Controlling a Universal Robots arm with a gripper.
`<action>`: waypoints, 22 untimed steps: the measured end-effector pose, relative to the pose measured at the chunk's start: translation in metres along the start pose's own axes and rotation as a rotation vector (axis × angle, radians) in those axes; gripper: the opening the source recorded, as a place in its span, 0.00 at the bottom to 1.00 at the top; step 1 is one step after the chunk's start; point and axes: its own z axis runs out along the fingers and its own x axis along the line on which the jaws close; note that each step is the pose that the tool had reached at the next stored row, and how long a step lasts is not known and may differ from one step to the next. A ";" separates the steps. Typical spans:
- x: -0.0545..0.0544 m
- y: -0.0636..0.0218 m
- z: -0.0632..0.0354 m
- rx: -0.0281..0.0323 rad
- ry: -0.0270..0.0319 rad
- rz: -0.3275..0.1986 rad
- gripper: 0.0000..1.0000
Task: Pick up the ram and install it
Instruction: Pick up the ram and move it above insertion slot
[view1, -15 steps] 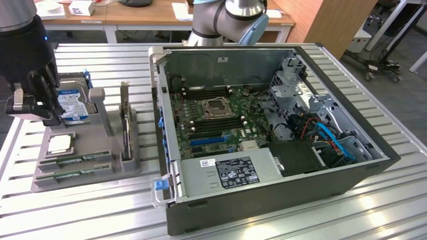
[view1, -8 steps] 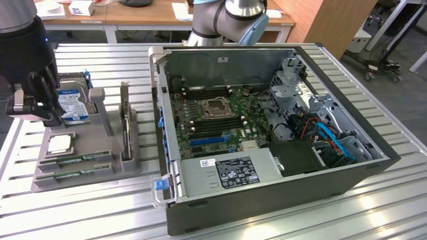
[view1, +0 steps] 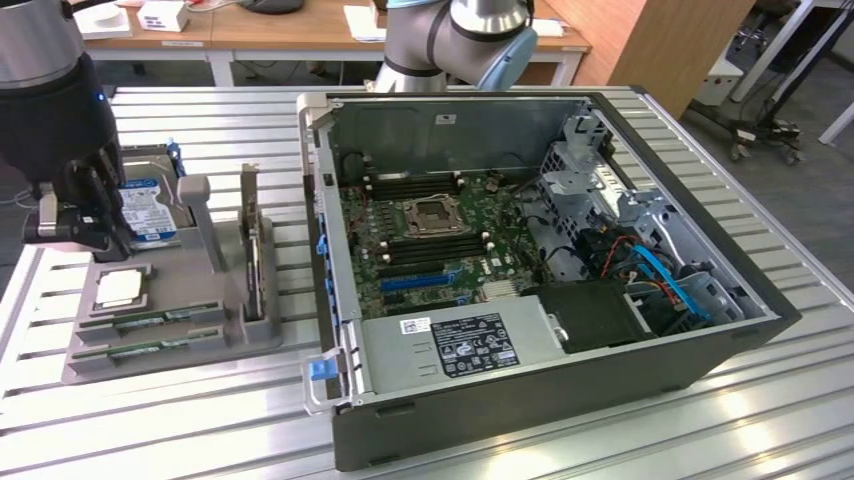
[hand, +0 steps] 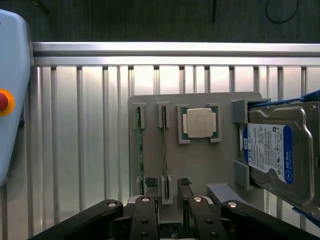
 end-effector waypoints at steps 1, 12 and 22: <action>0.000 -0.0001 0.0014 0.0001 0.0000 0.000 0.29; 0.008 -0.0003 0.0018 0.0001 0.0000 0.000 0.29; 0.010 -0.0005 0.0063 0.0000 0.0000 0.000 0.29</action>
